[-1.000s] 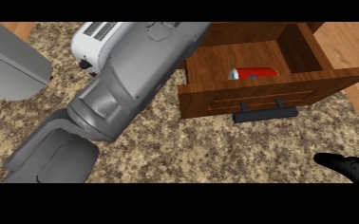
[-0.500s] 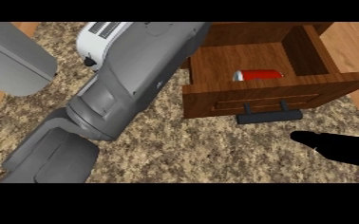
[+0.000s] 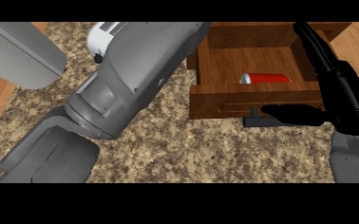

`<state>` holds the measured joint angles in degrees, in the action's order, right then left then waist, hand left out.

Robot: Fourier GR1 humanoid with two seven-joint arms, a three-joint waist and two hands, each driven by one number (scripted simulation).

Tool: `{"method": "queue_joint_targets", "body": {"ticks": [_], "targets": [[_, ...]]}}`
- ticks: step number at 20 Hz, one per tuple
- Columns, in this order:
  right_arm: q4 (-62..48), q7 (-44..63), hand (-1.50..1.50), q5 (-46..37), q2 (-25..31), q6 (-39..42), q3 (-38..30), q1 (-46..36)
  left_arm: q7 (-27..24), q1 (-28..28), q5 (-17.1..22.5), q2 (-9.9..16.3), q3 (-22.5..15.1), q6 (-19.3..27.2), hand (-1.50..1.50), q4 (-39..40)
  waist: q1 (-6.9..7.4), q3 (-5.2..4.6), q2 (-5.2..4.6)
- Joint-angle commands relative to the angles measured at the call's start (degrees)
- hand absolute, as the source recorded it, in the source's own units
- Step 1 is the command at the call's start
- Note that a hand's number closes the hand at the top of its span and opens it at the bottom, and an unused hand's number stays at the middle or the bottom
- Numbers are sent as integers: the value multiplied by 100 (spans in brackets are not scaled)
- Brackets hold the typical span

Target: Pick up the can, place it into the drawer and close the drawer

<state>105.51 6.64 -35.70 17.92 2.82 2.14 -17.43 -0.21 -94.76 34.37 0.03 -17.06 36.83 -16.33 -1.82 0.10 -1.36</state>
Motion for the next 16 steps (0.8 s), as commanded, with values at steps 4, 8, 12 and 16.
{"method": "queue_joint_targets", "body": {"ticks": [4,8,12,16], "targets": [[-1673,-506,-150,-1250,-196,-822,516,-365,143,-189,-68,104,110,-152,-150,69,161,-1,54],[-2559,-661,-150,-1741,-391,-1212,746,-766,365,-164,-97,226,149,-256,-150,-36,239,-3,86],[-3805,-932,-150,-2016,-617,-1925,573,-1315,285,114,-147,552,196,-432,-150,-151,329,-3,78],[-5047,-800,-150,-2382,-899,-2494,418,-2109,254,303,-286,443,95,-280,-150,-365,440,-5,84]]}}
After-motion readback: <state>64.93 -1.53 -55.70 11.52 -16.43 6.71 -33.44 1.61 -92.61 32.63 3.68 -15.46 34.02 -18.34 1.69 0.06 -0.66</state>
